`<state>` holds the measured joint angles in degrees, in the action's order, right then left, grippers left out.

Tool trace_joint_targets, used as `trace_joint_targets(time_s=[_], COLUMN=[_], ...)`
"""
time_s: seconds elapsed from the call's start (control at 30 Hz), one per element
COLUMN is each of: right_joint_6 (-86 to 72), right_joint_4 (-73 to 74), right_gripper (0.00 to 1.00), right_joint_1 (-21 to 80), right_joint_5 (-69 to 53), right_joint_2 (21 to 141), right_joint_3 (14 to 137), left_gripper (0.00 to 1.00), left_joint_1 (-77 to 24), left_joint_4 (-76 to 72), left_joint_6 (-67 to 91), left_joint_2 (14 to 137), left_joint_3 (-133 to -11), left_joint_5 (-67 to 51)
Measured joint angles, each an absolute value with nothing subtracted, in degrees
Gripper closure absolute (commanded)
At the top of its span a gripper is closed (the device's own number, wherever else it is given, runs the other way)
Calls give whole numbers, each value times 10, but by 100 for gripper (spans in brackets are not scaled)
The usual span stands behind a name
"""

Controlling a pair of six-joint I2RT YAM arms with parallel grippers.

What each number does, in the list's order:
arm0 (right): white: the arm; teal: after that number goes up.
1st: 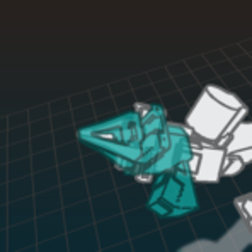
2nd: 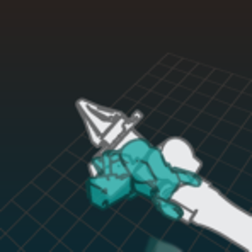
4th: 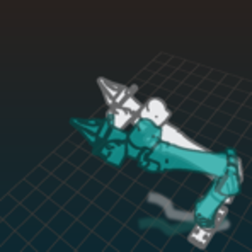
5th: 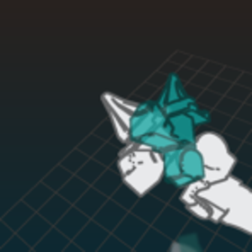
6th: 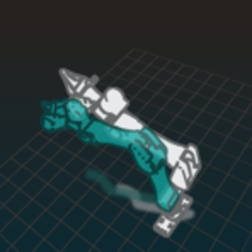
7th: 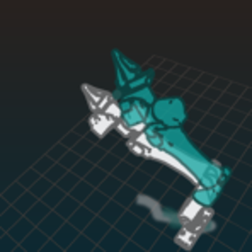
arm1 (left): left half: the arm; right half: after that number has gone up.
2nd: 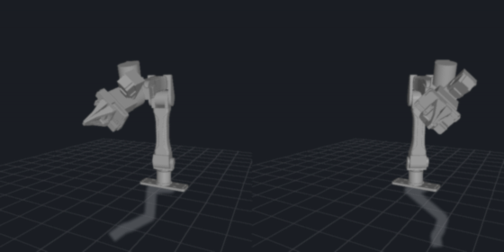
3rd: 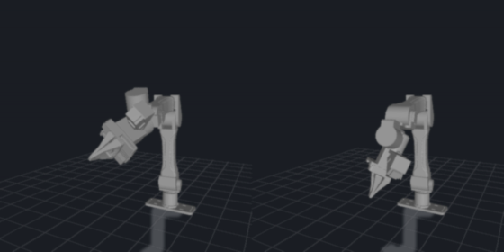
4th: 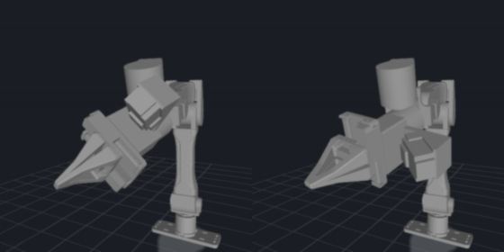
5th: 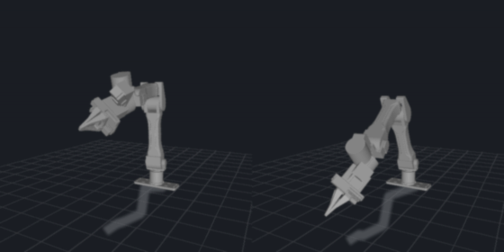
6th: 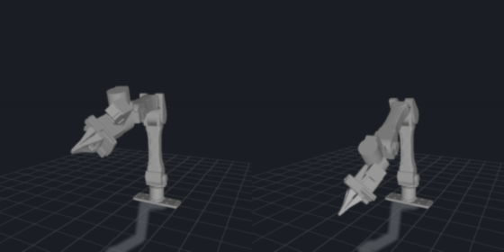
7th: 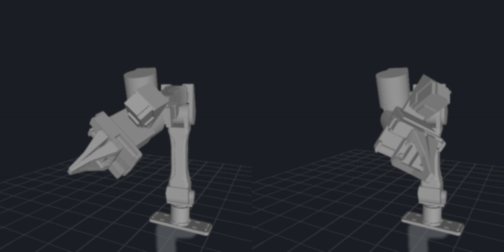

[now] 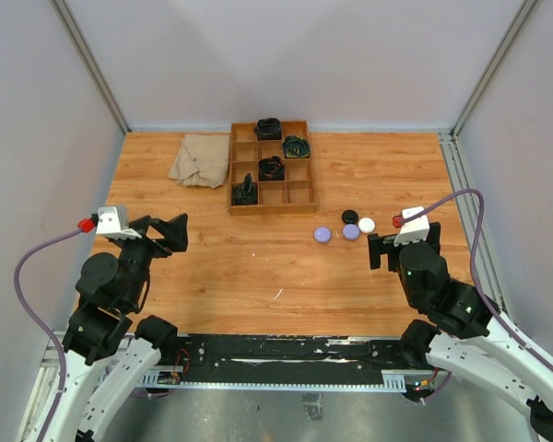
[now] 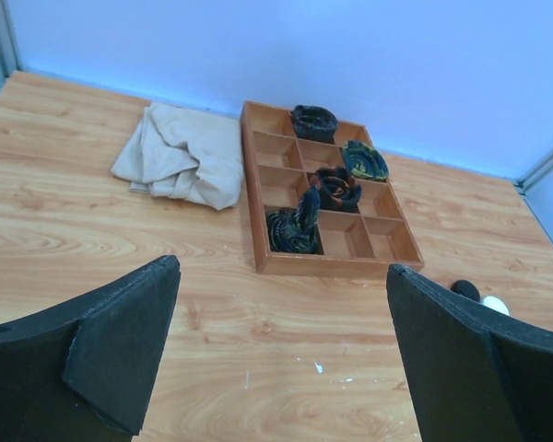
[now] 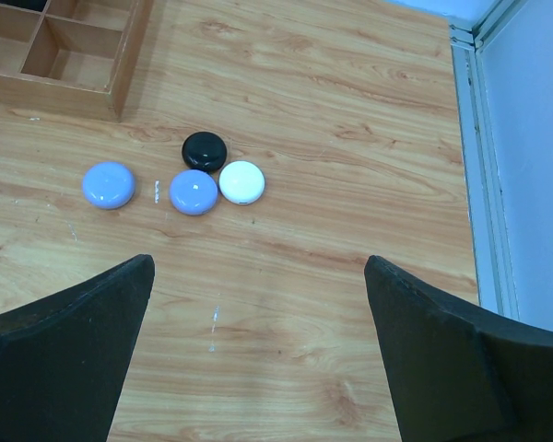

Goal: Insert the wireless bluetooth earbuds into the charging case
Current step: Reset both arms

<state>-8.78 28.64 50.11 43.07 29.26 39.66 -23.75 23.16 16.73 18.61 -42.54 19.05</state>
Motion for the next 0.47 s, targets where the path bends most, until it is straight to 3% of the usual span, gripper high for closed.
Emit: trace_joint_targets(time_s=[0.47], right_joint_6=[-88], right_joint_4=[287], right_gripper=[1], right_joint_1=[501], right_joint_5=[431], right_joint_2=[306], right_joint_3=[397], left_gripper=[1], left_joint_1=[-237], left_joint_4=[234], left_joint_6=[170], left_joint_2=[168], left_joint_3=[-397], left_joint_5=[224])
